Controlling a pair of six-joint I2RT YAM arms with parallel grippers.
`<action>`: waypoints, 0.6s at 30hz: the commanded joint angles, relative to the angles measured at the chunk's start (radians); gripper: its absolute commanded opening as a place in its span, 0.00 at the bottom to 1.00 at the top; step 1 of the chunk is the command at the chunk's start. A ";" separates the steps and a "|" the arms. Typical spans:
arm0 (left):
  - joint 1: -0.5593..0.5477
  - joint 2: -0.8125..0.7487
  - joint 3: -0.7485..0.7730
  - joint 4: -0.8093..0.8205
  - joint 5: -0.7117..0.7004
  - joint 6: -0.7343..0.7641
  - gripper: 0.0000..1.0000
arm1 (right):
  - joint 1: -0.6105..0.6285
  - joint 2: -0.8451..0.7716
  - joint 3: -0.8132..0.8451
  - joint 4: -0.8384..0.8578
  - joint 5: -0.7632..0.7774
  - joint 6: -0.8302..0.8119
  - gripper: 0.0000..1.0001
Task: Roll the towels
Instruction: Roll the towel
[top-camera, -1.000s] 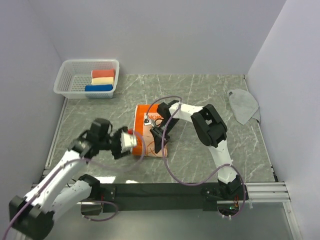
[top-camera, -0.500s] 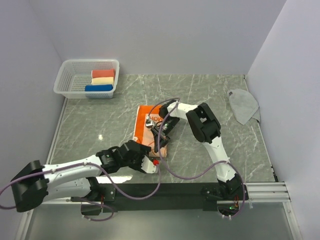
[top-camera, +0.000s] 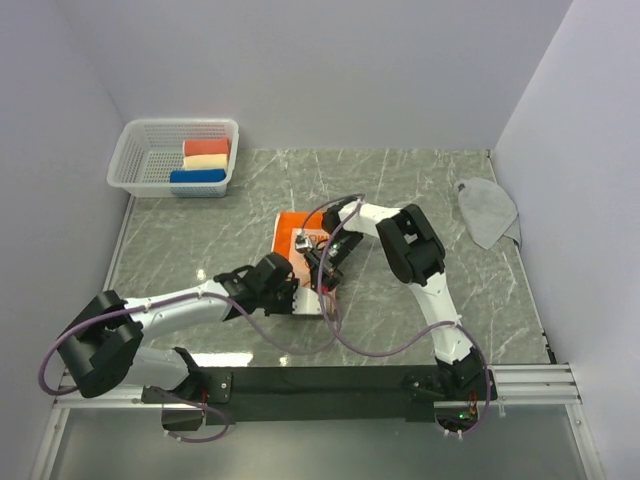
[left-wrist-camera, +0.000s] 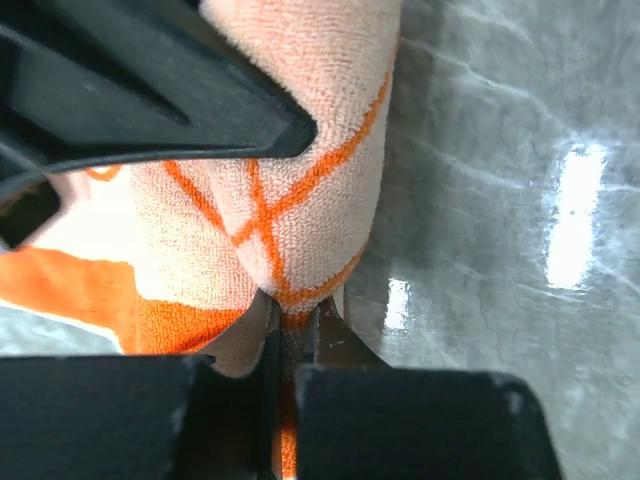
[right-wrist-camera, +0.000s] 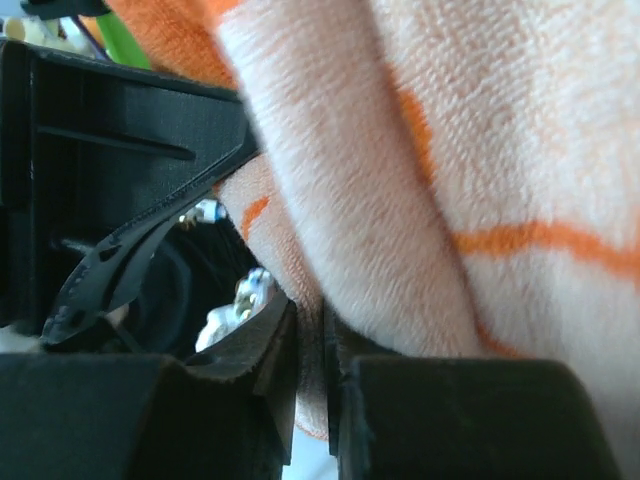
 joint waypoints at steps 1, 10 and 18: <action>0.086 0.031 0.085 -0.227 0.199 -0.067 0.01 | -0.057 -0.141 -0.001 0.118 0.115 0.092 0.23; 0.237 0.250 0.301 -0.519 0.480 -0.065 0.01 | -0.240 -0.526 -0.077 0.323 0.346 0.206 0.41; 0.313 0.508 0.515 -0.689 0.575 -0.038 0.01 | -0.338 -0.992 -0.378 0.450 0.471 0.126 0.37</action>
